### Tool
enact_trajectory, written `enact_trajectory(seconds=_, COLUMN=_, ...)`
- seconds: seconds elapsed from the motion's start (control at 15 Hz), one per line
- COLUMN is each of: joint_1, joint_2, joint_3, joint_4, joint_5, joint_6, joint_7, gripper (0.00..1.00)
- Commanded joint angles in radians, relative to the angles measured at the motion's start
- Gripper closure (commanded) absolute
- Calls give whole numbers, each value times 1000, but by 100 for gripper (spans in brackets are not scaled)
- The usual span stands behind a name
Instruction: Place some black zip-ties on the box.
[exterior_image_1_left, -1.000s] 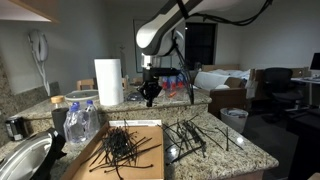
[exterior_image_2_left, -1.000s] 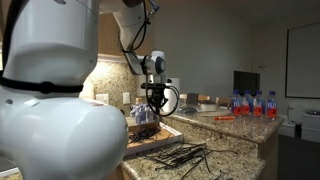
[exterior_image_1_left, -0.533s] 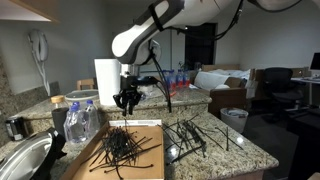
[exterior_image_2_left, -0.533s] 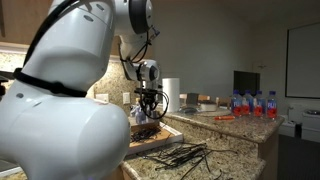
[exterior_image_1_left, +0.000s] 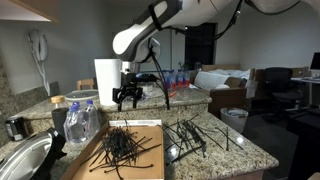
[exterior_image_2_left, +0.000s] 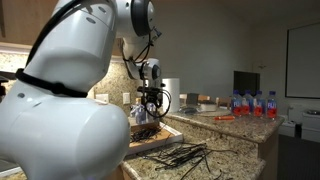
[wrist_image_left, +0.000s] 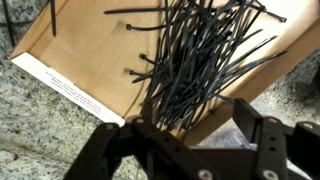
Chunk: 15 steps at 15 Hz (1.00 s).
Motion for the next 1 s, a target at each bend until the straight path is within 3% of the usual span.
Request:
enact_trajectory(seconds=0.0, joint_1=-30, joint_2=-96, joint_3=-25, joint_4=-138, joint_5=12, joint_6=21, joint_7=25, gripper=0)
enact_trajectory(seconds=0.67, joint_1=-169, joint_2=-341, joint_3=-137, joint_4=-557, joint_5=134, joint_6=67, joint_7=136, gripper=0)
enact_trajectory(seconds=0.87, joint_1=-197, joint_2=-404, joint_3=-164, joint_4=-624, joint_5=113, joint_6=72, joint_7=172, gripper=0)
enact_trajectory(seconds=0.93, joint_1=-189, joint_2=-325, joint_3=-153, joint_4=-549, joint_5=108, joint_6=59, joint_7=130, gripper=0)
